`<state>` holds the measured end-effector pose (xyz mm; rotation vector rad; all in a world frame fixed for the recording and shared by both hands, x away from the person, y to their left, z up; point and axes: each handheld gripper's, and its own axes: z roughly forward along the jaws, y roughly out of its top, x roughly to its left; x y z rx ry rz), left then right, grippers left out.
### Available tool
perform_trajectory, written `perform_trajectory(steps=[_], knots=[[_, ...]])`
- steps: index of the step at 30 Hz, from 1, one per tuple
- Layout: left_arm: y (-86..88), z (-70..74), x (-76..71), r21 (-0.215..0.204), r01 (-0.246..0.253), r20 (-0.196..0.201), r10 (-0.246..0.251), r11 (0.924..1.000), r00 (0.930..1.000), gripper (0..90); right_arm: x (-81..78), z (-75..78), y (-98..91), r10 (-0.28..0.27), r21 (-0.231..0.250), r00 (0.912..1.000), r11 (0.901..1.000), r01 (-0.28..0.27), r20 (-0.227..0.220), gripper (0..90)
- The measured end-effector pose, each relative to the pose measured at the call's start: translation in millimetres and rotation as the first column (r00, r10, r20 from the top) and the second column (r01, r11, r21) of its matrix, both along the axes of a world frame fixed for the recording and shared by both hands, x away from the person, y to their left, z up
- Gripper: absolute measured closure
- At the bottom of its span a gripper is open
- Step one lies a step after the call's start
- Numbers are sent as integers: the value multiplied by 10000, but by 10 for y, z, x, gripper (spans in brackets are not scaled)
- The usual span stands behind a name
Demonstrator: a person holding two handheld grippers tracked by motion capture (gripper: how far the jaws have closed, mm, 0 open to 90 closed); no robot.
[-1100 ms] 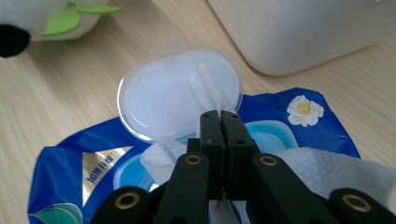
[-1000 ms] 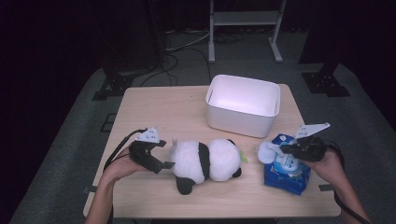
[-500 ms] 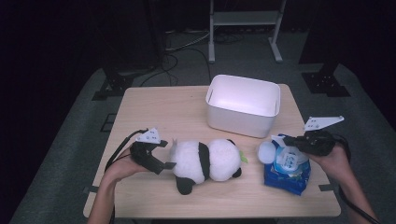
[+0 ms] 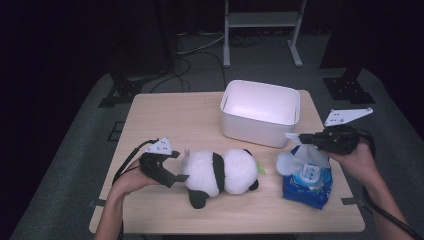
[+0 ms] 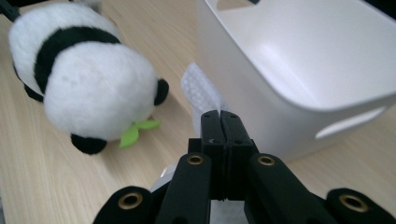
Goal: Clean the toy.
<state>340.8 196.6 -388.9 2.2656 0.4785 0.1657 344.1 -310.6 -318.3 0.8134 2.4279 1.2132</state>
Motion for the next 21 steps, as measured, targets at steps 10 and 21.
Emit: perform_trajectory(steps=[10, 21], knots=[[13, -24, -8, 7, 46, -60, -45, 10000, 10000, 84, 37, 430, 507, 1241, -171, 9914, 9922, -1235, 415, 888], [7, -37, -4, -77, 58, -125, -59, 10000, 9999, 84, 138, 603, 1155, 2733, -130, 9613, 9619, -2730, 351, 888]])
